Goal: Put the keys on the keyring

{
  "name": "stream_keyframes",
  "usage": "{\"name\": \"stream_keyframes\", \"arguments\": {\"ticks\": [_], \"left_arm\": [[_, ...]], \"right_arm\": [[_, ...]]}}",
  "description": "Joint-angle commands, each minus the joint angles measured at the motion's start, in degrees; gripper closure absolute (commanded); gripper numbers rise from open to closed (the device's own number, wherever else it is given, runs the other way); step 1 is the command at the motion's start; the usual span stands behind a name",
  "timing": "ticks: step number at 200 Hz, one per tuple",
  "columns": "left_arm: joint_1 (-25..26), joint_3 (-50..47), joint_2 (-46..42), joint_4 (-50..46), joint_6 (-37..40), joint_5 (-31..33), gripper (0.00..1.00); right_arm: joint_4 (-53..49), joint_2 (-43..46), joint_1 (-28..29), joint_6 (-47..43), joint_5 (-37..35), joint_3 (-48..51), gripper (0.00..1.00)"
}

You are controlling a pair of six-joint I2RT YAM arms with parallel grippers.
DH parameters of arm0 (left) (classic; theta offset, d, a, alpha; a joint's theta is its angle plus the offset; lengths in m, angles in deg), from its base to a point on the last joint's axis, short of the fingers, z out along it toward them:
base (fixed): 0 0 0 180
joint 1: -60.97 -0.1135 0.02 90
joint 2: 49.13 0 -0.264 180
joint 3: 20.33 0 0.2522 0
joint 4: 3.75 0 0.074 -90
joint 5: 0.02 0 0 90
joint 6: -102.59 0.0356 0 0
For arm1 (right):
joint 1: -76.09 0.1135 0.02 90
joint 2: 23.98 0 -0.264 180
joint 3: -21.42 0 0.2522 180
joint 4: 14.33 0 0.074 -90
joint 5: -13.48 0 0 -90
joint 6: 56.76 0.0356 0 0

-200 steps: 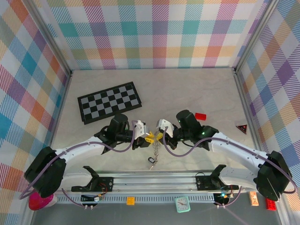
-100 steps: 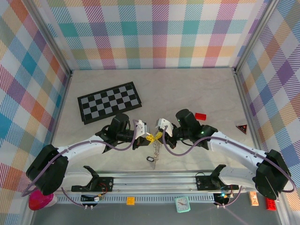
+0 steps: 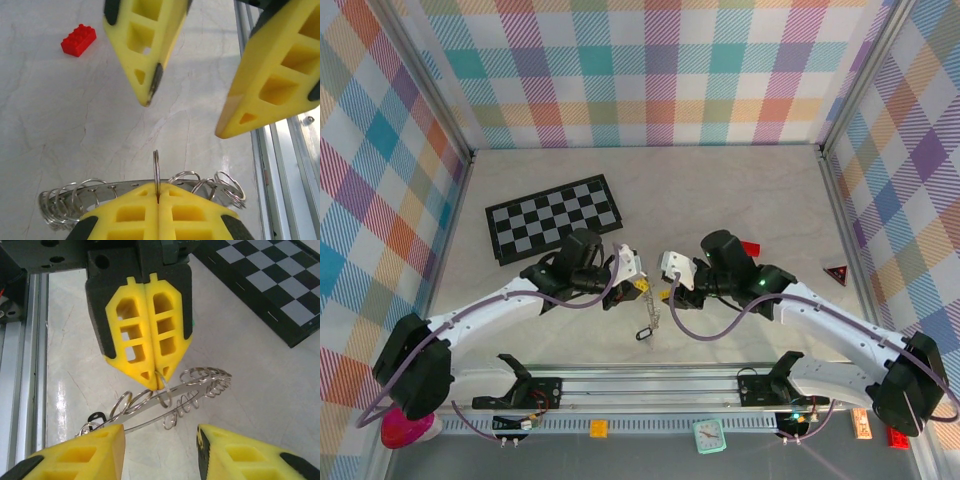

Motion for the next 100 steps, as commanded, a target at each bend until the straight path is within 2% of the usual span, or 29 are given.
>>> {"name": "stream_keyframes", "arguments": {"ticks": [1,58,74,100], "left_arm": [[0.9,2.1,-2.6,-6.9,3.9,2.2,1.0],[1.8,3.3,-4.1,-9.1,9.1,2.8,1.0],[1.8,4.3,-3.6,-12.1,10.0,2.9,1.0],[1.9,5.2,-3.7,-13.2,11.2,2.6,1.0]], "right_arm": [[2.3,-1.4,0.4,-4.5,0.7,-1.2,0.59],[8.0,-6.3,0.2,-4.9,10.1,0.0,0.65],[9.4,-7.5,0.3,-4.1,12.7,0.4,0.65],[10.9,-8.9,0.3,-3.9,13.3,0.9,0.7]]}}
